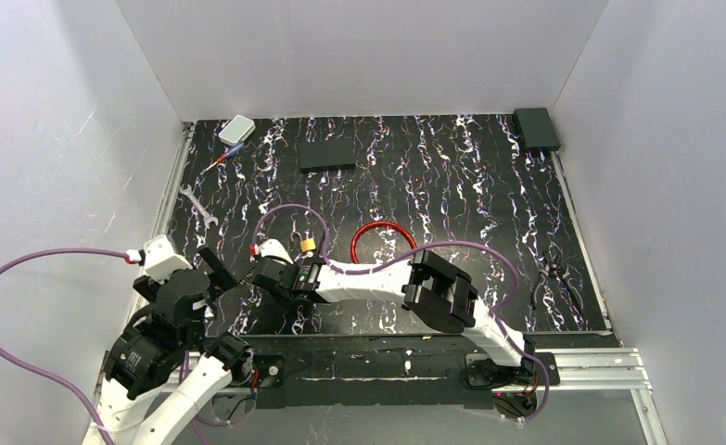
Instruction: Unlock with the key
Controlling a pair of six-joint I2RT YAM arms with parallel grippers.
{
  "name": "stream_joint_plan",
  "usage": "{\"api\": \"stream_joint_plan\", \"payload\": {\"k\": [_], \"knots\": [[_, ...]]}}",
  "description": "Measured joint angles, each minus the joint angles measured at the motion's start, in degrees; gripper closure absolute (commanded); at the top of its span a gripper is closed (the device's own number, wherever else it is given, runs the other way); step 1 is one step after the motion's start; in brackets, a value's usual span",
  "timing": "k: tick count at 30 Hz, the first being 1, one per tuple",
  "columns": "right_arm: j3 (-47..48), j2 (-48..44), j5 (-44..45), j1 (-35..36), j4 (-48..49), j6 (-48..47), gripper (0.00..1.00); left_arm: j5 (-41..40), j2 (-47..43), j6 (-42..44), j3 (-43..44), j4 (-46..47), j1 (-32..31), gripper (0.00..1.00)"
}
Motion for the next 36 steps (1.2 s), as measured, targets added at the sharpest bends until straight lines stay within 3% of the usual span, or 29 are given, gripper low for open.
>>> {"api": "stream_joint_plan", "payload": {"k": [3,11,20,36], "knots": [[0.7,0.5,0.4,0.0,-0.1,0.1,0.60,0.0,0.0,0.2,0.0,0.0,0.0,0.02],[1.3,0.9,1.4,0.2,-0.1,0.7,0.65,0.0,0.0,0.4,0.0,0.0,0.0,0.02],[1.0,0.9,1.4,0.3,0.2,0.9,0.98,0.0,0.0,0.4,0.0,0.0,0.0,0.02],[-8.1,-5.2,-0.1,0.5,3.5,0.8,0.99,0.0,0.0,0.4,0.0,0.0,0.0,0.02]]}}
